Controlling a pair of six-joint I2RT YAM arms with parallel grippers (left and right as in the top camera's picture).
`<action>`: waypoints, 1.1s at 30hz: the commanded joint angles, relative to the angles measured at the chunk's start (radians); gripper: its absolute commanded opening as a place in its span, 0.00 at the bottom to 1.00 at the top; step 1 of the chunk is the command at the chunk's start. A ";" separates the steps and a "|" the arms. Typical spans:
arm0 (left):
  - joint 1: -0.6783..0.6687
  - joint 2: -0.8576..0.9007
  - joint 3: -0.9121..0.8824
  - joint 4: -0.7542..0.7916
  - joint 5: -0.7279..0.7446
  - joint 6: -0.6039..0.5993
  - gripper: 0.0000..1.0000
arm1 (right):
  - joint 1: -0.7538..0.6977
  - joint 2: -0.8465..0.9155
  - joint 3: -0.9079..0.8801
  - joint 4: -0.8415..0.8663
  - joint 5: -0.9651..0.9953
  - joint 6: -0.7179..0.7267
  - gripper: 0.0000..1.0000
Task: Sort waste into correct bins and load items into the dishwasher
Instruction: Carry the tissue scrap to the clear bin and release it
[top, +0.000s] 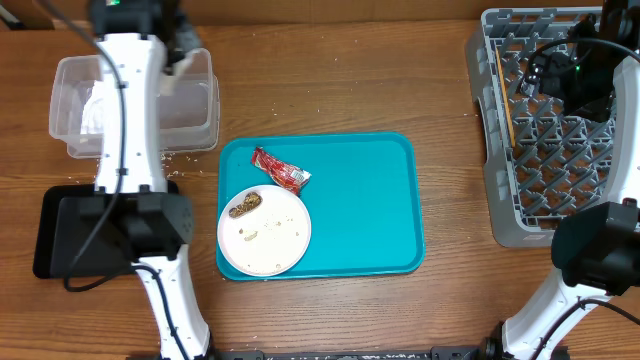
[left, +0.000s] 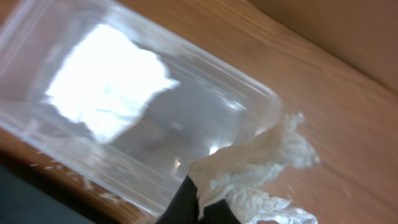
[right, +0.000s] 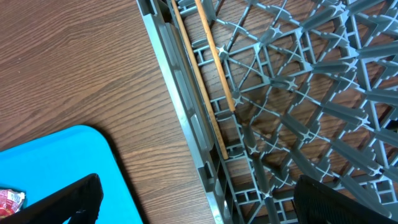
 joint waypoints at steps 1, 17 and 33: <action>0.073 0.052 0.007 0.014 -0.037 -0.059 0.04 | 0.000 -0.002 0.002 0.005 0.006 0.004 1.00; 0.150 0.111 0.009 -0.046 0.285 0.083 0.57 | 0.000 -0.002 0.002 0.005 0.006 0.004 1.00; 0.012 -0.132 -0.007 -0.304 0.401 0.179 0.60 | 0.000 -0.002 0.002 0.005 0.006 0.004 1.00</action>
